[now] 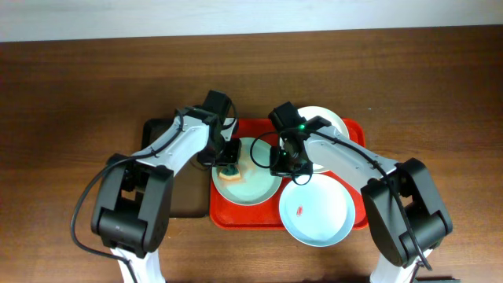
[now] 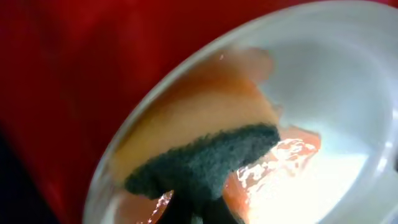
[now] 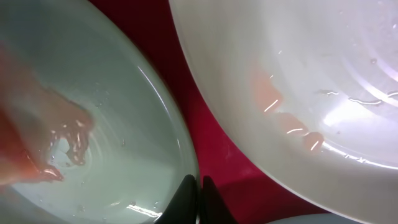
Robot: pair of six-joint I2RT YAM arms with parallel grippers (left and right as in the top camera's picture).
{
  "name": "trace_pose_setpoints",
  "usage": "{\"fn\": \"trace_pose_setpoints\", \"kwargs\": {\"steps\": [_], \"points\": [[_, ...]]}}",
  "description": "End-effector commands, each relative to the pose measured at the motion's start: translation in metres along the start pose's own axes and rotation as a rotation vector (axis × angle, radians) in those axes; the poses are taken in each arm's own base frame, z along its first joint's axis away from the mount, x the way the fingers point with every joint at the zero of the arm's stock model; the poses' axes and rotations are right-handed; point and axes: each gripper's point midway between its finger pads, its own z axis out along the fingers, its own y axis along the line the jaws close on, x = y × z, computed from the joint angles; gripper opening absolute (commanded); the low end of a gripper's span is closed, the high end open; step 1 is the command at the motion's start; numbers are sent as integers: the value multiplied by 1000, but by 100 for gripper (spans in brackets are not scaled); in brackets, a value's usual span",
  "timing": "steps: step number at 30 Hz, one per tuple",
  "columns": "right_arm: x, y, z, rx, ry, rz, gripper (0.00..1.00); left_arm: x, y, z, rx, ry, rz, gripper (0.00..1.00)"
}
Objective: Clean dirty plates on tray and stack at the side
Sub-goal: 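Scrub the pale green plate surface with the sponge in the left gripper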
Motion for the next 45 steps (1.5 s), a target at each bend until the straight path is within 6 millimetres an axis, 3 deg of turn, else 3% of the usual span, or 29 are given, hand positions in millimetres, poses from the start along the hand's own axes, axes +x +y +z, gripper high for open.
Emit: {"fn": "trace_pose_setpoints", "kwargs": {"steps": [1, 3, 5, 8, 11, 13, 15, 22, 27, 30, 35, 38, 42, 45], "points": [[5, 12, 3, -36, 15, -29, 4, 22, -42, 8, 266, 114, 25, 0], [5, 12, 3, -35, 15, -29, 4, 12, -49, -11, 293, 67, 39, 0], [5, 12, 3, -35, 16, -29, 4, -5, -40, -51, 251, -27, 34, 0], [5, 12, 3, -35, 16, -29, 4, -19, -15, -115, 144, -184, 11, 0], [5, 12, 3, -35, 16, -29, 4, -4, 28, -142, -61, -212, -61, 0], [5, 12, 3, -35, 16, -29, 4, 11, 56, -140, -195, -158, -100, 0], [5, 12, 3, -35, 16, -29, 4, 20, 68, -127, -235, -123, -112, 0], [5, 12, 3, -35, 16, -29, 4, 39, 92, -52, -257, -33, -126, 0], [5, 12, 3, -35, 16, -29, 4, 47, 101, -21, -263, 32, -136, 0], [5, 12, 3, -35, 16, -29, 4, 43, 99, -27, -259, 21, -134, 0], [5, 12, 3, -36, 16, -29, 4, 20, 84, -77, -246, -101, -115, 0], [5, 12, 3, -37, 15, -29, 4, 13, 57, -105, -137, -183, -91, 0], [4, 12, 3, -38, 12, -29, 4, 15, 27, -106, 25, -173, -70, 0], [4, 12, 3, -38, 13, -29, 4, 16, 6, -100, 49, -168, -15, 0]]}}
